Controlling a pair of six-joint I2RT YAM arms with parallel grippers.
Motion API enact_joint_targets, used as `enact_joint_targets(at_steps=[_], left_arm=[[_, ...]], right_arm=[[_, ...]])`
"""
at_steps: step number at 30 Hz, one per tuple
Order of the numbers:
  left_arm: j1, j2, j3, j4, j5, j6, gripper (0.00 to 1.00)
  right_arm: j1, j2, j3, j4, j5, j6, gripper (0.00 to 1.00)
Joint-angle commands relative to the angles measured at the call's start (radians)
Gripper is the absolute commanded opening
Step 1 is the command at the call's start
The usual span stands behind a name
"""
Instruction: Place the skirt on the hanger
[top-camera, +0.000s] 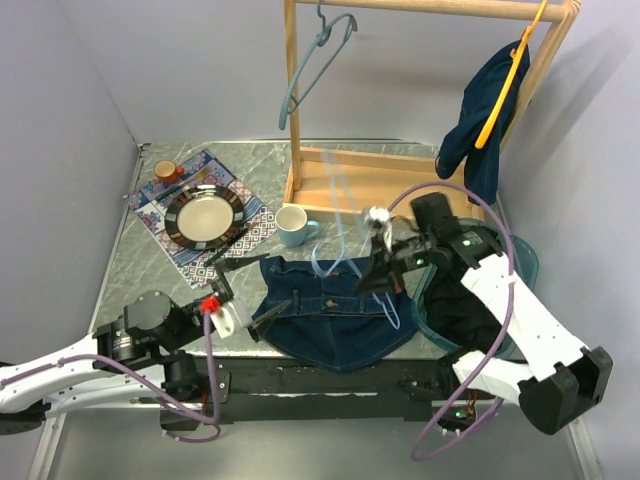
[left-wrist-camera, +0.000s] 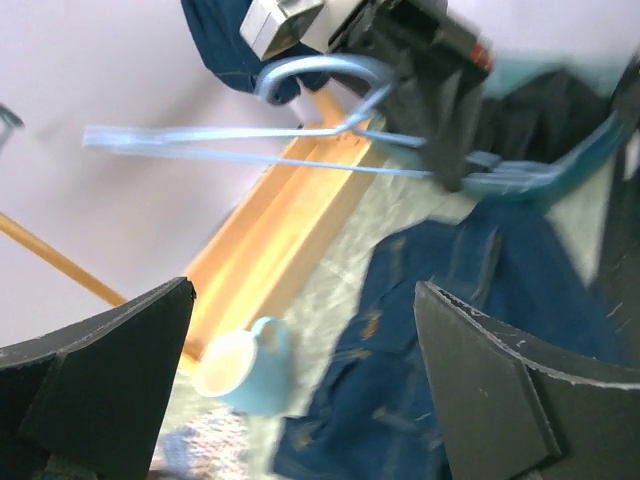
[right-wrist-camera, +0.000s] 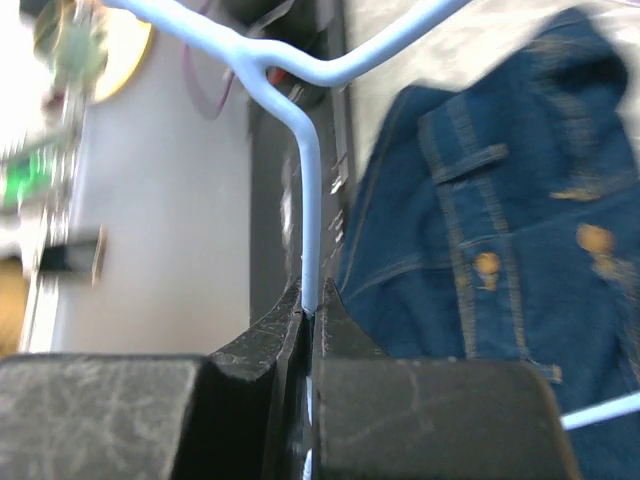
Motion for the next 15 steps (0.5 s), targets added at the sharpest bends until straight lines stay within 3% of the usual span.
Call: enact_joint_targets(at_steps=[1,15], left_arm=[[0.004,0.051,0.061,-0.109,0.067,0.277,0.97],[0.003,0.235,0.153,-0.166,0.140,0.418,0.97]], right_arm=[[0.121,0.027,0.042,-0.222,-0.004,-0.302,0.00],[0.264,0.126,0.042,-0.291,0.040,-0.365,0.00]])
